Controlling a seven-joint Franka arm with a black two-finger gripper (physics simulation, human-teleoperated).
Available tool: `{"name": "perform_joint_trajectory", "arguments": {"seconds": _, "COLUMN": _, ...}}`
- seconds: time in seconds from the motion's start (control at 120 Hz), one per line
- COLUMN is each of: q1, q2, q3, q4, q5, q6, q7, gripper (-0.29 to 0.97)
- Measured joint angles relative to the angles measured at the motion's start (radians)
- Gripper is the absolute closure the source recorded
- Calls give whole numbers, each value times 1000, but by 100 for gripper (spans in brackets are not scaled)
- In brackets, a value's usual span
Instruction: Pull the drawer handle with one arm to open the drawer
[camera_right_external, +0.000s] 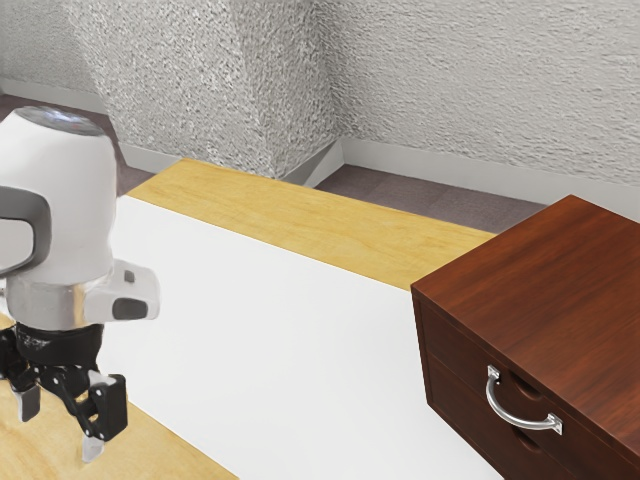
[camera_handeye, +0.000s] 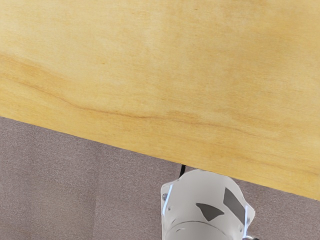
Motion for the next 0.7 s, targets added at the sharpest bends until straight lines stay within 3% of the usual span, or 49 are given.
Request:
{"name": "perform_joint_trajectory", "arguments": {"seconds": 0.1, "q1": 19, "q2": -11, "q3": -19, "q4": 0, "q5": 31, "q6": 195, "q7": 63, "gripper": 0}}
{"name": "perform_joint_trajectory", "arguments": {"seconds": 0.275, "q1": -26, "q2": -4, "q3": -29, "q4": 17, "q5": 61, "q6": 330, "q7": 190, "gripper": 0}}
{"name": "perform_joint_trajectory", "arguments": {"seconds": 0.417, "q1": -68, "q2": 42, "q3": -25, "q4": 19, "q5": 77, "q6": 542, "q7": 548, "gripper": 0}}
{"name": "perform_joint_trajectory", "arguments": {"seconds": 0.7, "q1": -263, "q2": 93, "q3": -23, "q4": -29, "q5": -10, "q6": 755, "q7": 1171, "gripper": 0}}
